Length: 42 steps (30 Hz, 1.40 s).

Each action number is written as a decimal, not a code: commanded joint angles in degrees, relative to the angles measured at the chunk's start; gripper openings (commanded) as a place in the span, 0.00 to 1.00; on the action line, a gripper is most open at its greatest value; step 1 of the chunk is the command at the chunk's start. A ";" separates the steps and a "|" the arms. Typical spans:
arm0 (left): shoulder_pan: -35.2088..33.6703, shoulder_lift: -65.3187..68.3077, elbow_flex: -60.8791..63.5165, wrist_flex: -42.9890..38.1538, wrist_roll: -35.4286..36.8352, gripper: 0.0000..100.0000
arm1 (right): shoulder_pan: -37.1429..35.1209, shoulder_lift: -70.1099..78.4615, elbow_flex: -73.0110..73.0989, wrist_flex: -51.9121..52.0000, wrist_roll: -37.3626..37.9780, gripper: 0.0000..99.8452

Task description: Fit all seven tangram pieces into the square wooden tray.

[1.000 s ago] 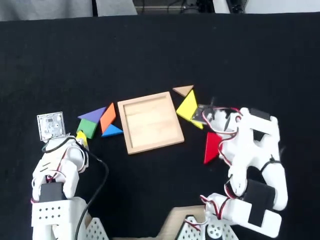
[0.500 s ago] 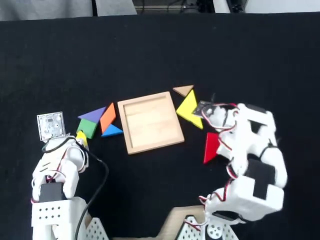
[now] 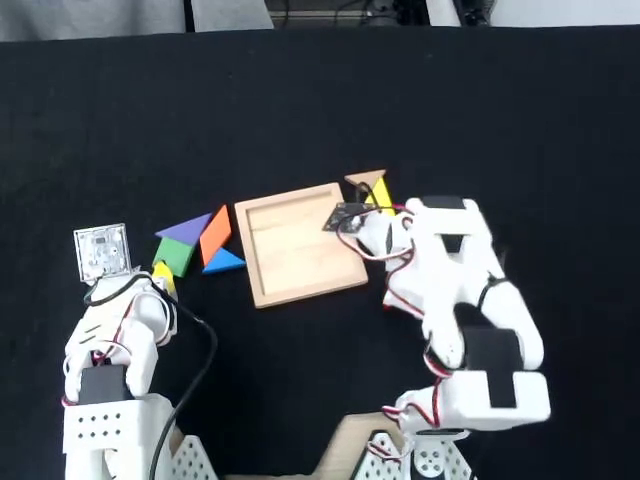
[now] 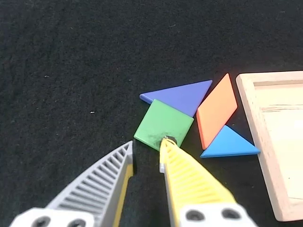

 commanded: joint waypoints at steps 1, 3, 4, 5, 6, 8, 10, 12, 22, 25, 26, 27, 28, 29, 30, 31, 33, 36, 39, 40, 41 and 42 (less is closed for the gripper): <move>0.75 -0.62 -0.31 -1.14 0.62 0.11 | -1.67 -6.20 -4.26 3.43 -0.88 0.01; 0.75 -0.62 -0.31 -1.14 0.62 0.11 | -0.70 -9.36 -5.67 3.43 -0.88 0.01; 0.75 -0.62 -0.31 -1.14 0.62 0.11 | 0.00 -10.59 -6.46 3.34 -0.88 0.01; 0.75 -0.62 -0.31 -1.14 0.62 0.11 | 0.62 -11.82 -6.90 3.08 -0.62 0.01; 0.75 -0.62 -0.31 -1.14 0.62 0.11 | 1.05 -12.62 -6.81 2.73 1.23 0.02; 0.75 -0.62 -0.31 -1.14 0.62 0.11 | 1.23 -12.70 -5.49 2.64 6.86 0.09; 0.75 -0.62 -0.31 -1.14 0.62 0.11 | 1.32 -12.00 -3.38 2.20 11.34 0.21; 0.75 -0.62 -0.31 -1.14 0.62 0.11 | 1.49 -11.03 -2.07 2.20 16.18 0.30; 0.75 -0.62 -0.31 -1.23 0.62 0.11 | 4.22 -2.24 -2.15 -3.08 28.40 0.33; 0.75 -0.62 -0.31 -1.23 0.62 0.11 | 4.31 0.40 -2.24 -3.52 29.19 0.33; 0.75 -0.62 -0.31 -1.32 0.62 0.11 | 4.40 0.92 -2.24 -4.66 29.19 0.33; 0.75 -0.62 -0.31 -1.32 0.62 0.11 | 4.40 1.71 -2.24 -5.80 29.19 0.33; 0.75 -0.62 -0.31 -1.32 0.62 0.11 | 4.40 2.33 -2.24 -6.86 29.19 0.33; 0.75 -0.62 -0.31 -1.32 0.62 0.11 | 4.40 2.95 -2.15 -7.91 29.19 0.33; 0.75 -0.62 -0.31 -1.32 0.62 0.11 | 4.40 3.30 -2.15 -8.88 29.01 0.33; 0.75 -0.62 -0.31 -1.32 0.62 0.11 | 4.57 3.56 -2.15 -9.49 29.01 0.33; 0.75 -0.62 -0.31 -1.32 0.62 0.11 | 5.19 3.82 -2.15 -10.11 29.01 0.33; 0.75 -0.62 -0.31 -1.32 0.62 0.11 | 5.27 4.00 -1.80 -9.93 29.01 0.33; 1.89 -0.62 -0.31 -1.32 0.62 0.11 | 5.01 4.26 -1.80 -9.05 29.01 0.33; 2.59 -0.62 -0.31 -1.32 0.53 0.11 | 4.40 4.26 -1.71 -8.44 29.01 0.33; 3.12 -0.62 -0.13 -1.32 0.00 0.11 | 3.87 4.26 -1.27 -8.00 28.92 0.33; 3.65 -0.62 0.13 -1.41 -1.14 0.11 | 3.43 4.26 -0.40 -8.00 28.92 0.33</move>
